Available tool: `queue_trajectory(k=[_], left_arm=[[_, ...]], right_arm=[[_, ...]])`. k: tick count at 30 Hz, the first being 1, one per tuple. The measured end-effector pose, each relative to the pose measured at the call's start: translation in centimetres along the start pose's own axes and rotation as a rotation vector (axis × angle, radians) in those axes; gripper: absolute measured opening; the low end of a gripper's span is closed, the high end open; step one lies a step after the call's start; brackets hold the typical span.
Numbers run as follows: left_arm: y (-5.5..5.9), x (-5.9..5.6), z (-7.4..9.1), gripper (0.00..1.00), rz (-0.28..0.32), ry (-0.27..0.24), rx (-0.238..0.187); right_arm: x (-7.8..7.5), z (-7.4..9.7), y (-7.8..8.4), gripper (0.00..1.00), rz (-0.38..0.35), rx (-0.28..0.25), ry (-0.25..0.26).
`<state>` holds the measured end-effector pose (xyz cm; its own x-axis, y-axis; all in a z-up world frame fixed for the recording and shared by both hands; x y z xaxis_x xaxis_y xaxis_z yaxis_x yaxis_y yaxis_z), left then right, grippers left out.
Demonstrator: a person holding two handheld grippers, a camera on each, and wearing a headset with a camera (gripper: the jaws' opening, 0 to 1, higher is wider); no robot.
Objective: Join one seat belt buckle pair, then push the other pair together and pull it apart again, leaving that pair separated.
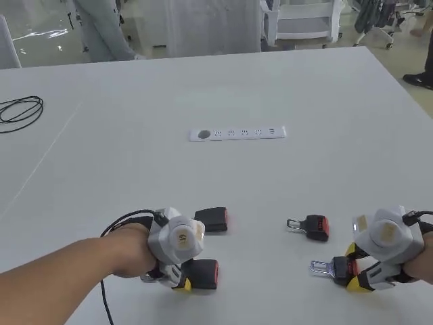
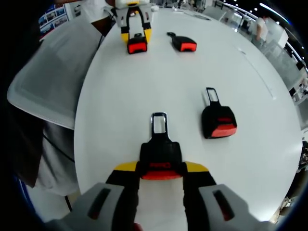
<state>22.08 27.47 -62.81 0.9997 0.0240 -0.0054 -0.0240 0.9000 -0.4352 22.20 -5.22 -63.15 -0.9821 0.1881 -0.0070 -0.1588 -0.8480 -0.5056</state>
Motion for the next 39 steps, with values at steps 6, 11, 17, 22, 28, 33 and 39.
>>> queue_trajectory(k=[6, 11, 17, 22, 28, 33, 39], left_arm=[[0.0, 0.0, 0.0, 0.33, 0.001, 0.000, -0.006], [0.0, 0.0, 0.0, 0.33, 0.000, 0.002, -0.005], [0.0, 0.0, 0.0, 0.33, 0.000, 0.003, -0.003], [0.0, 0.1, 0.0, 0.33, -0.002, 0.004, -0.001], [0.0, 0.1, 0.0, 0.33, -0.003, 0.005, 0.000], [0.0, 0.1, 0.0, 0.33, 0.001, 0.001, -0.003], [0.0, 0.0, 0.0, 0.33, -0.001, 0.001, -0.001]], right_arm=[[0.1, -0.2, -0.4, 0.35, -0.017, -0.020, 0.020], [0.3, -0.4, -0.7, 0.35, -0.027, -0.038, 0.027], [0.4, -0.6, -1.0, 0.35, -0.044, -0.071, 0.035], [0.5, -0.8, -1.3, 0.35, -0.052, -0.098, 0.041], [0.9, -1.6, -2.7, 0.35, -0.045, -0.134, 0.036], [1.5, -2.7, -4.5, 0.35, -0.024, -0.169, 0.024], [1.8, -3.9, -6.6, 0.35, 0.004, -0.188, 0.012]])
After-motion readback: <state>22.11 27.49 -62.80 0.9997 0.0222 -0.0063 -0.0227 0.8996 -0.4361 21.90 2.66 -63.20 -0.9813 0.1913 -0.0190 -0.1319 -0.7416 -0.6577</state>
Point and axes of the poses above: the centre of the closed fingertips' face, and the gripper's own axes: z roughly backward along the fingers, x roughly to its left, y roughly out of its underside, the point moved 6 cm from there along z, roughly backward along the fingers, and after that the axes turned 8 degrees about -x, right-handed, at the moved point
